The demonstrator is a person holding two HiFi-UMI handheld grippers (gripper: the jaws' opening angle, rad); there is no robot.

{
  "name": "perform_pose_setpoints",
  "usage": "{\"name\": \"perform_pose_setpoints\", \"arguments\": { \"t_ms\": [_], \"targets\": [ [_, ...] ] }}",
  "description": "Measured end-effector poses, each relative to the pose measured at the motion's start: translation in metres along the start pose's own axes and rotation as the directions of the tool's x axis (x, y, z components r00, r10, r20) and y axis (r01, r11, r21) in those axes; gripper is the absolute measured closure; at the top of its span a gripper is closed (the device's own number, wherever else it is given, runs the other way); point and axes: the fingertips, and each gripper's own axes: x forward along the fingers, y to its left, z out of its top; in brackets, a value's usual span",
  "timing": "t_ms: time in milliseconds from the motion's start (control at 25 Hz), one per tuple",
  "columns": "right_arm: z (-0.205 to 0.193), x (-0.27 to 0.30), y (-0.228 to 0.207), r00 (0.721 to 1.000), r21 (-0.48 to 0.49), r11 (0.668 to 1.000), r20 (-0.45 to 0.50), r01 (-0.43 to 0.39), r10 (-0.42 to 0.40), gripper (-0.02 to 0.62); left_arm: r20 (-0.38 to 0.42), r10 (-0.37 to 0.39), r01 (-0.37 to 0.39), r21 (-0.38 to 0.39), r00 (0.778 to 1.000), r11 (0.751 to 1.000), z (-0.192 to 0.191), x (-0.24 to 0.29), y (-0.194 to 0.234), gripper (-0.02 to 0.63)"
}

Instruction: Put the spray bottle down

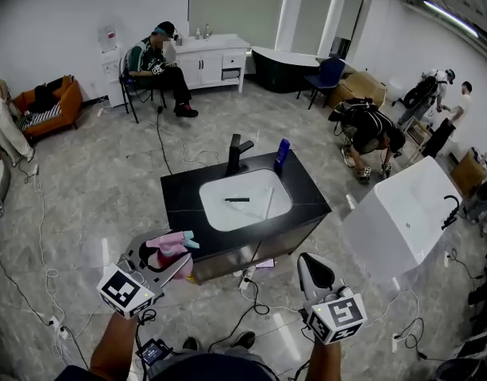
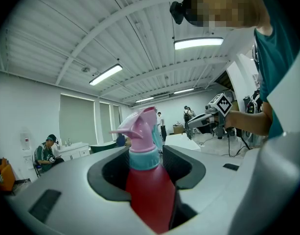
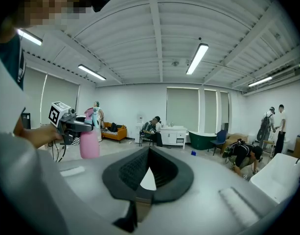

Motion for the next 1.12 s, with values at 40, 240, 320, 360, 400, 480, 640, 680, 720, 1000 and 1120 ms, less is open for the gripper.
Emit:
{"name": "perform_pose_setpoints", "arguments": {
  "t_ms": [40,240,320,360,400,480,640,680,720,1000,1120],
  "targets": [
    [0.0,0.001,-0.008,1.0,-0.001,1.0,0.003,-0.011,0.011,0.584,-0.001,0.011,-0.011,-0.003,1.0,1.0,0.0,0.006,-0.003,0.4],
    [-0.002,0.0,-0.041,0.997,-0.006,0.997,0.014,-0.072,0.072,0.584,-0.016,0.059,-0.059,-0.004,0.998,0.998,0.005,0.033,-0.02,0.4],
    [-0.004,-0.002,-0.054,0.996,-0.007,0.996,0.016,-0.091,0.091,0.584,-0.024,0.076,-0.076,-0.011,0.997,0.997,0.004,0.045,-0.027,0.4],
    [-0.005,-0.003,-0.059,0.995,-0.008,0.995,0.016,-0.1,0.1,0.584,-0.027,0.083,-0.083,-0.013,0.996,0.996,0.004,0.05,-0.031,0.4],
    [-0.006,-0.004,-0.064,0.994,-0.009,0.994,0.015,-0.107,0.107,0.584,-0.03,0.087,-0.087,-0.011,0.996,0.996,0.006,0.054,-0.034,0.4],
    [-0.007,-0.007,-0.074,0.993,-0.011,0.993,0.013,-0.116,0.116,0.584,-0.035,0.091,-0.091,-0.006,0.995,0.996,0.01,0.063,-0.041,0.4],
    [-0.011,-0.01,-0.093,0.992,0.002,0.993,0.011,-0.122,0.122,0.584,-0.052,0.092,-0.093,-0.003,0.994,0.996,0.011,0.081,-0.049,0.4],
    [-0.013,-0.01,-0.097,0.992,0.008,0.993,0.01,-0.122,0.122,0.584,-0.055,0.091,-0.091,0.0,0.994,0.996,0.013,0.086,-0.049,0.4],
    [-0.015,-0.009,-0.101,0.993,0.012,0.992,0.008,-0.122,0.122,0.584,-0.057,0.091,-0.091,0.001,0.994,0.996,0.014,0.091,-0.048,0.4],
    [-0.023,0.009,-0.129,0.996,0.025,0.996,-0.012,-0.084,0.084,0.584,-0.061,0.054,-0.055,-0.001,0.997,0.999,0.009,0.13,-0.032,0.4],
    [-0.024,0.021,-0.14,0.998,0.031,0.998,-0.018,-0.054,0.054,0.584,-0.056,0.029,-0.029,0.0,0.998,1.0,0.007,0.149,-0.017,0.4]
  ]
}}
